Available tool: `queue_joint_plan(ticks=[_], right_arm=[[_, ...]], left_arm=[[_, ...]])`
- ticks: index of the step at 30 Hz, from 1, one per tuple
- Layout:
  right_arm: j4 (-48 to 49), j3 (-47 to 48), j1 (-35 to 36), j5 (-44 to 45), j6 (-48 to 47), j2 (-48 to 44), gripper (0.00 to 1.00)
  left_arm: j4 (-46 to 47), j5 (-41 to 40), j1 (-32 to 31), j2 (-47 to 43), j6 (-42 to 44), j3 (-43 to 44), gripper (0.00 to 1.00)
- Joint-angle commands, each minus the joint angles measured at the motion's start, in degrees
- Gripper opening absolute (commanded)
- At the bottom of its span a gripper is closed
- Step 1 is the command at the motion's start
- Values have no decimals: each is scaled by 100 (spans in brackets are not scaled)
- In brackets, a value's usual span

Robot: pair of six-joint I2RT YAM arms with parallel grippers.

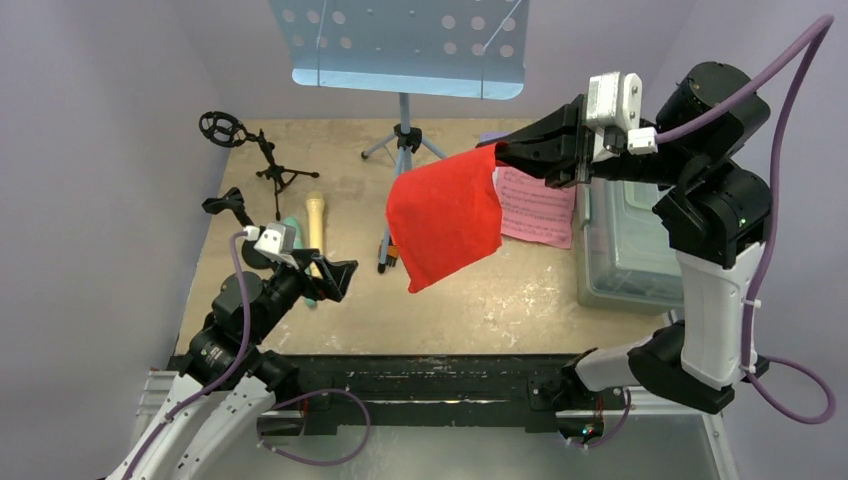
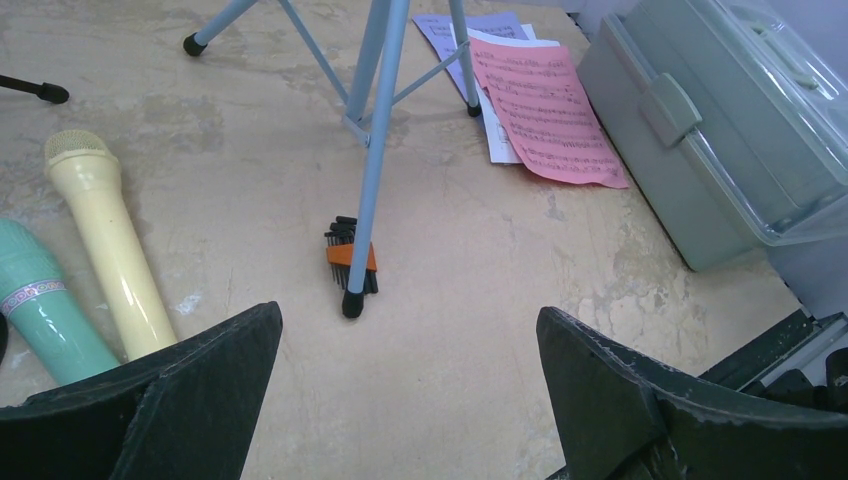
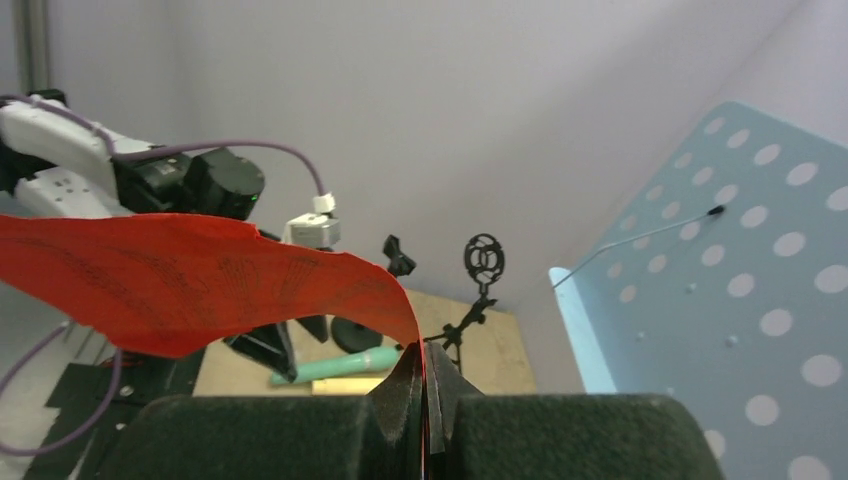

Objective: Pack up the instrument practice props
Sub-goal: Place the sheet music at the center of the board.

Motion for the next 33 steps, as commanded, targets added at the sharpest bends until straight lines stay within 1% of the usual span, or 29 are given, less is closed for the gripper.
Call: queue_joint_plan(ticks=[1, 14, 23, 30, 33], right_arm=[[-184, -517, -224, -851, -78, -383, 0], [-510, -2156, -758, -1395, -443, -1326, 0], [-950, -3495, -1194, -1601, -1214, -2025, 0], [-945, -4640, -1479, -1547, -1439, -2550, 0], [-776, -5216, -1640, -1607, -1421, -2788, 0]], left_arm=[[254, 67, 40, -24, 57, -48, 99], [285, 147, 79, -23, 61, -57, 99], [292, 177, 88, -41, 58, -58, 99], [296, 195, 93, -41, 61, -66, 99], [299, 208, 88, -37, 60, -66, 99]])
